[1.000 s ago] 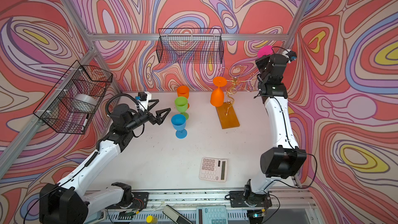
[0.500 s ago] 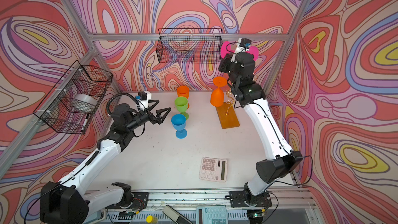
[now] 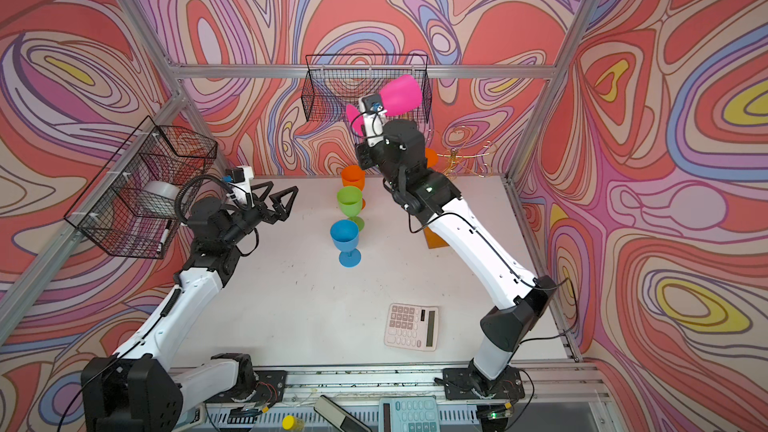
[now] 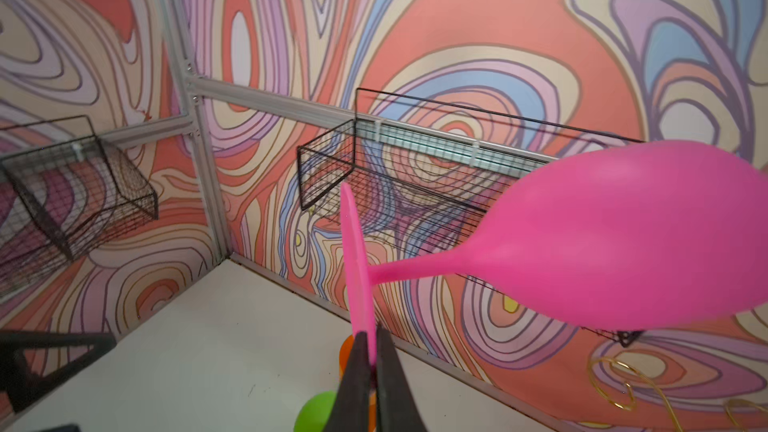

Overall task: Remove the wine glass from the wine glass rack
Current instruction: 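Carry the pink glass toward the left gripper while the left arm rises to meet it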

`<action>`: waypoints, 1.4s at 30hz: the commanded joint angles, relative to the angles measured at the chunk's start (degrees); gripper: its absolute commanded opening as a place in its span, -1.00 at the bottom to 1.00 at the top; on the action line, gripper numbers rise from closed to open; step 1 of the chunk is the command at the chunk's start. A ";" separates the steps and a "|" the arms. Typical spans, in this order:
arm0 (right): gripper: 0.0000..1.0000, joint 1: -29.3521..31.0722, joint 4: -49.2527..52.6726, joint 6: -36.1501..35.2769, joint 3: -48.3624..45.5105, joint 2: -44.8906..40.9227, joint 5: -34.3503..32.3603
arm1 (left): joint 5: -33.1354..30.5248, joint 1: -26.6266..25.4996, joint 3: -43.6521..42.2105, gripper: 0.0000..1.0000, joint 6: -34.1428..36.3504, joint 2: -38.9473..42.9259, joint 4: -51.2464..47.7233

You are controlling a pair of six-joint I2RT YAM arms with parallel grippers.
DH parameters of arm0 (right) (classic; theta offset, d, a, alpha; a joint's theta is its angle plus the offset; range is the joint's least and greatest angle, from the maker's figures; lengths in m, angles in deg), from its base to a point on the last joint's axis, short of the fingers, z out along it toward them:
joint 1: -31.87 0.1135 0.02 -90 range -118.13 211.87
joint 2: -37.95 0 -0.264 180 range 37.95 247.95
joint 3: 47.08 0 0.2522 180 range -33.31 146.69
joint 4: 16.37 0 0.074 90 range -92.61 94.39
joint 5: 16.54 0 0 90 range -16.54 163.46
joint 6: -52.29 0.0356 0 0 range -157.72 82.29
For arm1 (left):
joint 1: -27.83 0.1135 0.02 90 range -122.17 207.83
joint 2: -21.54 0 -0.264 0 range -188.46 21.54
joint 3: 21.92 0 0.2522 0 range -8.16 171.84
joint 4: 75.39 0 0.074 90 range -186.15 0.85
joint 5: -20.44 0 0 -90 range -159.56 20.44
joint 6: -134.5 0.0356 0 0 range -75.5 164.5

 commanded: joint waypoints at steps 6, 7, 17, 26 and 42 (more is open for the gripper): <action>-1.00 6.93 -2.01 -10.76 -3.92 1.91 1.77 | -5.38 5.71 1.06 1.00 -6.97 1.31 0.32; -1.00 7.21 -2.25 -10.85 -4.59 1.91 2.44 | -5.95 6.31 1.17 1.00 -7.58 1.34 0.04; -1.00 11.02 -2.86 -17.70 -7.90 3.52 6.27 | -7.68 10.80 3.43 0.91 -16.22 1.65 -3.02; -1.00 12.31 -7.43 -25.50 -13.84 6.39 4.64 | -7.86 12.17 9.62 0.71 -26.88 -0.45 -13.58; -1.00 14.81 -32.61 -41.12 -25.85 9.35 -3.82 | -1.21 10.76 22.81 0.38 -39.99 -8.65 -38.07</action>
